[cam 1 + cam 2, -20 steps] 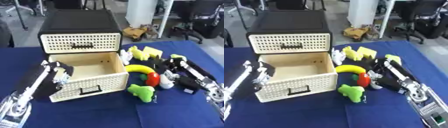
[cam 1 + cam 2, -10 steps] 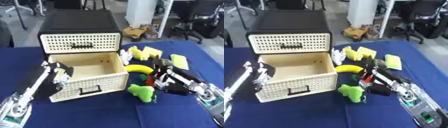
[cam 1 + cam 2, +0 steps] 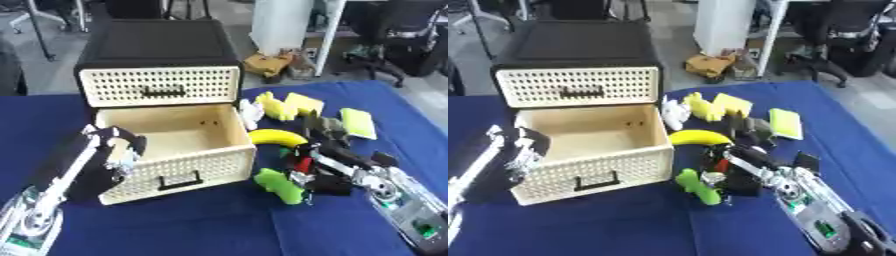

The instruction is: Pick up objects from table and place into drawer.

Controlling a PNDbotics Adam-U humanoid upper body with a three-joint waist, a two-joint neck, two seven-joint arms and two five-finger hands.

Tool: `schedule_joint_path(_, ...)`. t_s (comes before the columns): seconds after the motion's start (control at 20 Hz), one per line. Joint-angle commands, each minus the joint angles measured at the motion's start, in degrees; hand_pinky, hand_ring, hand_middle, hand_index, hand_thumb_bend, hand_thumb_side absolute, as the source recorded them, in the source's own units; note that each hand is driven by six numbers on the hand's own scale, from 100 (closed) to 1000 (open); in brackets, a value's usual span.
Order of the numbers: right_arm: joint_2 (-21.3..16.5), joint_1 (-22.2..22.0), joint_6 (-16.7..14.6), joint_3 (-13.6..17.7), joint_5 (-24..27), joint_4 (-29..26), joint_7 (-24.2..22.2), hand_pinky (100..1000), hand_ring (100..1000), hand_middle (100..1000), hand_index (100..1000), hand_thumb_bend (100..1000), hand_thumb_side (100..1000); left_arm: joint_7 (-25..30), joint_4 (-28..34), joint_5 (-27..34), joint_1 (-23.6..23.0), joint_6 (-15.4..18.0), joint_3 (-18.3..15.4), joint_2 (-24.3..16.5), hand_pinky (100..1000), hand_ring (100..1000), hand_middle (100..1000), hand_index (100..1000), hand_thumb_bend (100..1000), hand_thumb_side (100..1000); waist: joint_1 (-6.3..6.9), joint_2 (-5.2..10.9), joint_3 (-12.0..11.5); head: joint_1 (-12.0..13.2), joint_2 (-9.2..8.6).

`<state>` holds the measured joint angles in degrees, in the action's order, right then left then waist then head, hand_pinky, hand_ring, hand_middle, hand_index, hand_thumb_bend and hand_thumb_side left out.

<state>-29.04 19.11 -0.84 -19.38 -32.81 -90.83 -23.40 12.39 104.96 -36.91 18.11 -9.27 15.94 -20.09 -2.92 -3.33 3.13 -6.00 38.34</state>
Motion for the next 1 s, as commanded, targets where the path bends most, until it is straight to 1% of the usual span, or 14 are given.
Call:
schedule_joint_path(0.05,0.0,1.3,-0.9,0.4,-2.6,1.6,0.4,633,802,807,833,100,858,0.2,0.5,-0.3,0.4,0.1,-0.1,-0.1,100,100,100,702,279,1000,0.17,0.67,0.0,-0.2,0.30)
schedule_joint_path(0.25,1.1,2.3,-1.8,0.2,-5.3,3.9,1.0,639,805,814,838,100,843,0.3,0.4,-0.4,0.4,0.2,0.0,0.1,100,100,100,701,276,1000,0.25,0.72,0.1,-0.4,0.37)
schedule_joint_path(0.4,1.8,3.0,-2.7,-0.1,-7.6,5.6,1.2,673,832,833,848,100,816,0.4,0.4,-0.4,0.4,0.2,0.0,0.1,100,100,100,701,276,1000,0.36,0.82,-0.1,-0.5,0.39)
schedule_joint_path(0.5,2.1,3.3,-3.6,-0.3,-9.9,6.4,1.6,702,856,849,858,100,786,0.4,0.4,-0.5,0.3,0.3,0.0,0.2,100,100,100,701,275,1000,0.41,0.85,-0.1,-0.6,0.38)
schedule_joint_path(0.7,2.6,3.8,-5.1,-0.1,-15.1,7.8,2.5,725,871,865,869,100,752,0.5,0.4,-0.6,0.3,0.3,0.1,0.3,100,100,100,701,273,1000,0.43,0.87,-0.2,-0.6,0.38)
schedule_joint_path(0.85,2.6,3.7,-5.8,0.0,-17.4,9.0,2.3,729,874,870,873,100,776,0.6,0.3,-0.6,0.3,0.4,0.1,0.3,100,100,100,701,271,1000,0.39,0.86,-0.2,-0.6,0.34)
schedule_joint_path(0.95,2.6,3.5,-6.2,0.0,-17.9,9.5,1.8,732,874,872,876,100,814,0.7,0.3,-0.7,0.3,0.4,0.1,0.3,100,100,100,701,268,1000,0.38,0.86,-0.1,-0.6,0.35)
schedule_joint_path(1.0,2.5,3.4,-6.4,0.0,-18.0,9.6,1.3,736,876,875,877,100,851,0.7,0.3,-0.7,0.3,0.4,0.1,0.3,100,100,100,702,266,1000,0.38,0.86,-0.1,-0.6,0.36)
